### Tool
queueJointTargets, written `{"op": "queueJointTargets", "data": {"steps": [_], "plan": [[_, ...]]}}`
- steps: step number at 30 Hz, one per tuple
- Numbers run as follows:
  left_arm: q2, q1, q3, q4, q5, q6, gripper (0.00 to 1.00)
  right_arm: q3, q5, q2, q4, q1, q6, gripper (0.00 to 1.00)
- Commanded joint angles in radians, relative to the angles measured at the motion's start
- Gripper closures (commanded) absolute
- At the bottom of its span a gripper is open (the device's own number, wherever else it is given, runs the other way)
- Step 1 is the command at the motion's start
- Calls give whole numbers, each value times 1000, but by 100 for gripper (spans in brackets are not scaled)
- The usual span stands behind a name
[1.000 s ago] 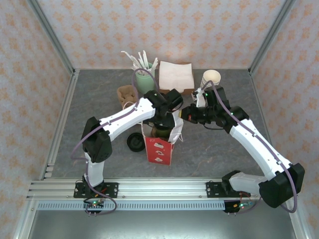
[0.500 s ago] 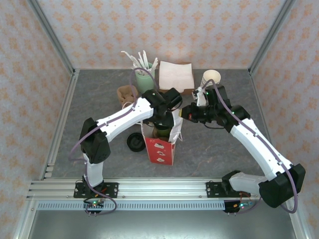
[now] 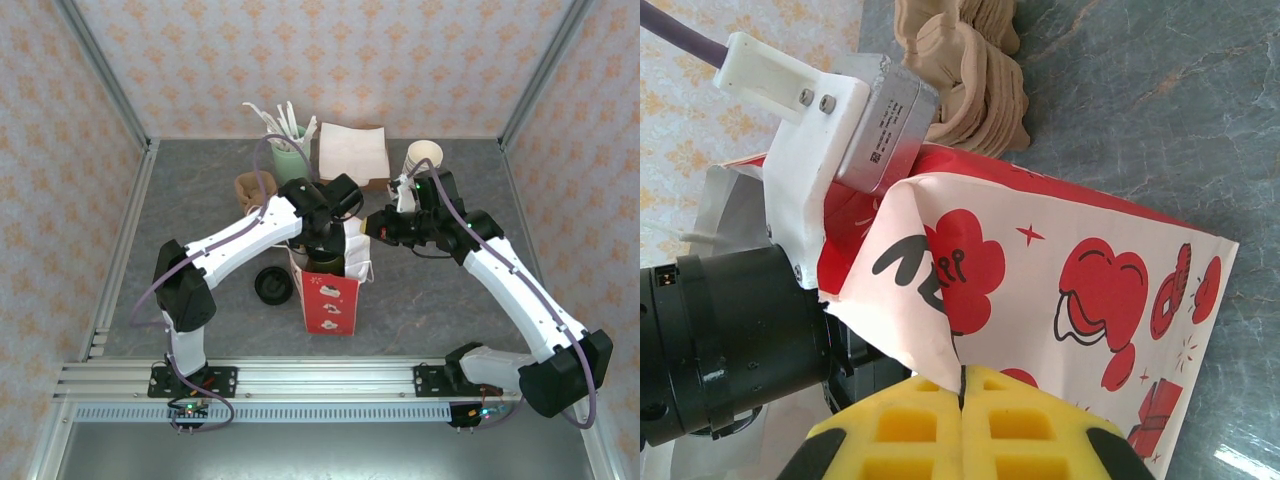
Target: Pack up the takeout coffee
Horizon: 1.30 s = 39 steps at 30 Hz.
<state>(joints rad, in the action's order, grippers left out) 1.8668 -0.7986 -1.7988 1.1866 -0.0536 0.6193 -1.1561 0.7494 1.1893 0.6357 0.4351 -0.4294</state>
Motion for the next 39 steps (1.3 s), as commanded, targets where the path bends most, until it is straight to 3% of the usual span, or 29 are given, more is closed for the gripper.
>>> {"op": "queueJointTargets", "data": {"steps": [1,13,16,20,25,33,39], "plan": [[-65,-38,-13,-64,-68,-20,18,-4,-23,33,12,-3,-3,100],[1,-64,-13,-111,-80,-33,18,-22,-14,55,-3,-3,-3,100],[2,-67,5,-118,-85,-44,19,-66,-24,85,37,-3,-8,90],[-1,-69,11,-126,-88,-49,17,-120,-10,116,79,-3,-8,70],[5,-70,-13,-111,-78,-51,14,-147,-2,106,113,-8,15,60],[17,-70,-71,-83,-43,-40,12,-156,7,68,203,-43,62,59],[12,-71,-90,-76,-36,-50,12,-125,1,37,209,-59,70,70]]}}
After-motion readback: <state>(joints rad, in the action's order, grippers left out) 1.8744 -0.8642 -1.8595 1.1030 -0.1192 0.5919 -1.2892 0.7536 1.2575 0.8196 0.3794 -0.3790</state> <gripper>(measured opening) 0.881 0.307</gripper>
